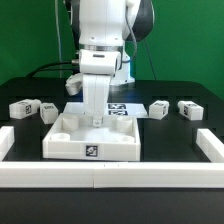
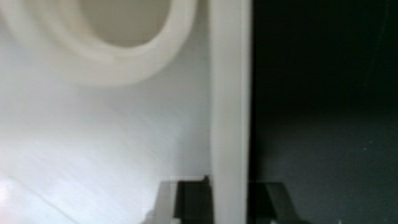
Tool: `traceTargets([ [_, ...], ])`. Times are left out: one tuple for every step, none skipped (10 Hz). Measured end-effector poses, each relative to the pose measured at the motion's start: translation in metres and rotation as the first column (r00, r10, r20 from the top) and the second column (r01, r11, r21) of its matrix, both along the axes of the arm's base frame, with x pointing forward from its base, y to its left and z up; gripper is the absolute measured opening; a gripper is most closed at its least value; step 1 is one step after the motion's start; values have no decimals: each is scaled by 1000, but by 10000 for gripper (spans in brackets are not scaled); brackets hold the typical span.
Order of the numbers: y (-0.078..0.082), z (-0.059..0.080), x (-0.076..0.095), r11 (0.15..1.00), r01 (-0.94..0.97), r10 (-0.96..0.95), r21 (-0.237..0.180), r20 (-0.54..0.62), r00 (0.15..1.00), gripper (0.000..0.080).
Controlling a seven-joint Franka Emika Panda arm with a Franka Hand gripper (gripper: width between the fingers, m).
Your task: Assemble square table
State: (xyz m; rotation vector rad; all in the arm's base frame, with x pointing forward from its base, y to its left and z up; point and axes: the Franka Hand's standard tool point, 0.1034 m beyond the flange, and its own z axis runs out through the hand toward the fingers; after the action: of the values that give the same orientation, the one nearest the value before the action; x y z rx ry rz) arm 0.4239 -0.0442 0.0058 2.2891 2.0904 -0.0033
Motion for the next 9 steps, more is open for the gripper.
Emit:
traceTargets([
  [0, 0, 0, 1000, 0, 0, 0, 0, 1000, 51],
  [0, 0, 0, 1000, 0, 0, 0, 0, 1000, 51],
  [0, 0, 0, 1000, 0, 0, 0, 0, 1000, 51],
  [0, 0, 0, 1000, 0, 0, 0, 0, 1000, 51],
  [2, 0, 1, 1000, -4, 4, 1, 0, 1000, 51],
  [12, 0, 5, 1000, -23, 23, 5, 5, 1000, 51],
  [32, 1, 14, 999, -52, 52, 12, 17, 999, 51],
  [48, 2, 23, 997, -76, 76, 18, 26, 997, 51],
  [64, 2, 34, 996, -87, 86, 25, 36, 996, 51],
])
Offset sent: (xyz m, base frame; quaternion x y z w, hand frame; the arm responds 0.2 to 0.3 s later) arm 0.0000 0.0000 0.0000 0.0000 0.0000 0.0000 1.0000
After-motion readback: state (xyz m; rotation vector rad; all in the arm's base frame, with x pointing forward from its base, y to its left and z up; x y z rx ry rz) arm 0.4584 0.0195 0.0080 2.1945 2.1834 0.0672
